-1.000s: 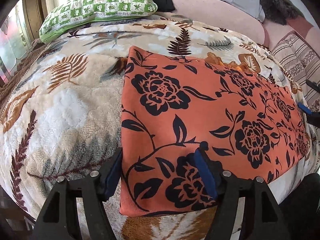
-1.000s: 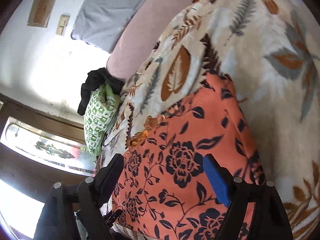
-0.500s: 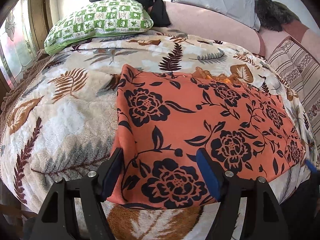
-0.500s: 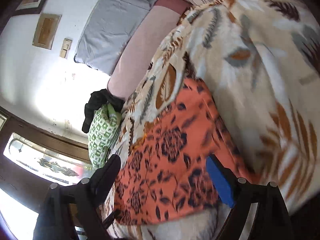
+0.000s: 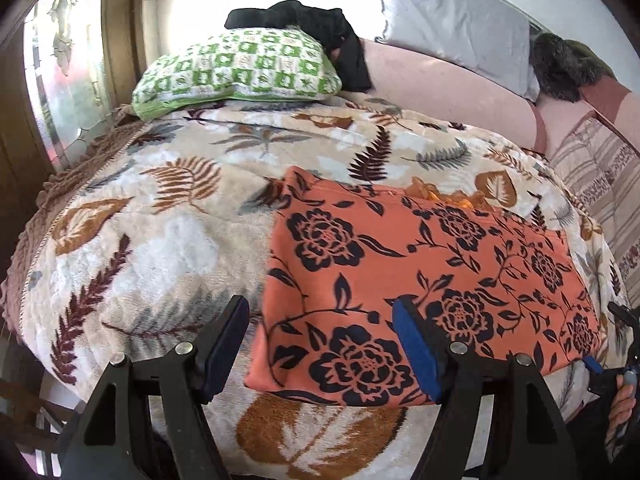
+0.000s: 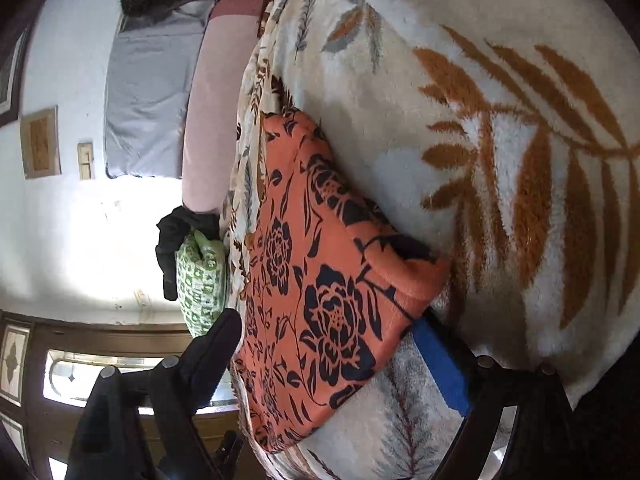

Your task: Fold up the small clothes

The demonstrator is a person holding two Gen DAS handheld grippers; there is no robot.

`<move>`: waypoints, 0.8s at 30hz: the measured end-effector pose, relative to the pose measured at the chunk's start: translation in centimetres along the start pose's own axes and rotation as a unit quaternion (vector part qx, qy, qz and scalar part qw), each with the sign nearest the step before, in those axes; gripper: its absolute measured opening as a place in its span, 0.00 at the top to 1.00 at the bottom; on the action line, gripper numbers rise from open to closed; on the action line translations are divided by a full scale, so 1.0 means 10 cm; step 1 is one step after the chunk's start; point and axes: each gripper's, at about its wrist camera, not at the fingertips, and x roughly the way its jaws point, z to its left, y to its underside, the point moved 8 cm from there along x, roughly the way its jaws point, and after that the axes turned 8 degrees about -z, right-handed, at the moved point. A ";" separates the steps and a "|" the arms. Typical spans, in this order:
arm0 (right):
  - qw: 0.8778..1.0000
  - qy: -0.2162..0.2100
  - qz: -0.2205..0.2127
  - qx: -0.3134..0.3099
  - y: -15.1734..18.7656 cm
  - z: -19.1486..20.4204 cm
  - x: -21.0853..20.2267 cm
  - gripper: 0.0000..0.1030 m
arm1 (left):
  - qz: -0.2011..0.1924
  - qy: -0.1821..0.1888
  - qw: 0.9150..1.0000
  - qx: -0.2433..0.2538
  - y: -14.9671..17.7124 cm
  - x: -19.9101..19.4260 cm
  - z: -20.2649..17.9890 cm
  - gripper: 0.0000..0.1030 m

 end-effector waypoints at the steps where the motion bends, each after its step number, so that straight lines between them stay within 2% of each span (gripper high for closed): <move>1: 1.000 -0.004 -0.005 -0.013 -0.02 0.05 -0.02 0.14 | -0.006 -0.005 1.000 -0.007 -0.03 -0.02 0.03 0.28; 3: 0.999 -0.011 -0.019 -0.043 -0.05 0.17 -0.08 0.18 | -0.011 0.006 1.000 -0.006 -0.07 -0.04 -0.04 0.28; 5: 0.998 -0.003 -0.015 -0.058 -0.05 0.18 -0.05 0.21 | -0.007 0.027 0.999 0.017 -0.06 0.00 -0.23 0.28; 7: 0.998 0.023 -0.006 -0.050 -0.05 0.05 0.06 0.24 | 0.005 0.059 0.997 0.051 0.01 0.08 -0.52 0.28; 8: 0.999 0.022 -0.005 -0.038 -0.07 0.01 0.09 0.30 | 0.008 0.070 0.995 0.067 0.04 0.12 -0.66 0.28; 10: 0.999 0.013 -0.007 -0.037 -0.10 0.07 0.06 0.31 | 0.015 0.089 0.992 0.093 0.11 0.24 -0.91 0.28; 12: 0.998 0.014 -0.008 -0.060 -0.12 0.16 0.06 0.31 | 0.048 0.105 0.988 0.103 0.25 0.47 -1.08 0.28; 14: 0.997 0.031 -0.005 -0.065 -0.14 0.13 0.12 0.31 | 0.100 0.089 0.984 0.118 0.50 0.78 -1.15 0.28; 15: 0.997 0.045 0.002 -0.063 -0.15 0.06 0.19 0.31 | 0.107 0.082 0.983 0.126 0.59 0.88 -1.16 0.26; 16: 0.997 0.045 0.001 -0.060 -0.16 0.04 0.22 0.32 | 0.083 0.078 0.983 0.142 0.59 0.85 -1.18 0.24; 18: 0.994 0.060 0.008 -0.085 -0.16 0.13 0.24 0.46 | 0.084 0.082 0.981 0.156 0.58 0.77 -1.22 0.24; 19: 0.991 0.068 0.020 -0.112 -0.14 0.22 0.27 0.89 | 0.081 0.099 0.981 0.143 0.54 0.71 -1.21 0.24; 21: 0.982 0.087 0.016 -0.170 -0.09 0.51 0.27 0.89 | 0.051 0.116 0.986 0.107 0.37 0.53 -1.09 0.24; 24: 0.957 0.071 0.007 -0.281 0.21 1.30 0.30 0.89 | -0.002 0.114 0.992 0.048 0.09 0.24 -0.66 0.24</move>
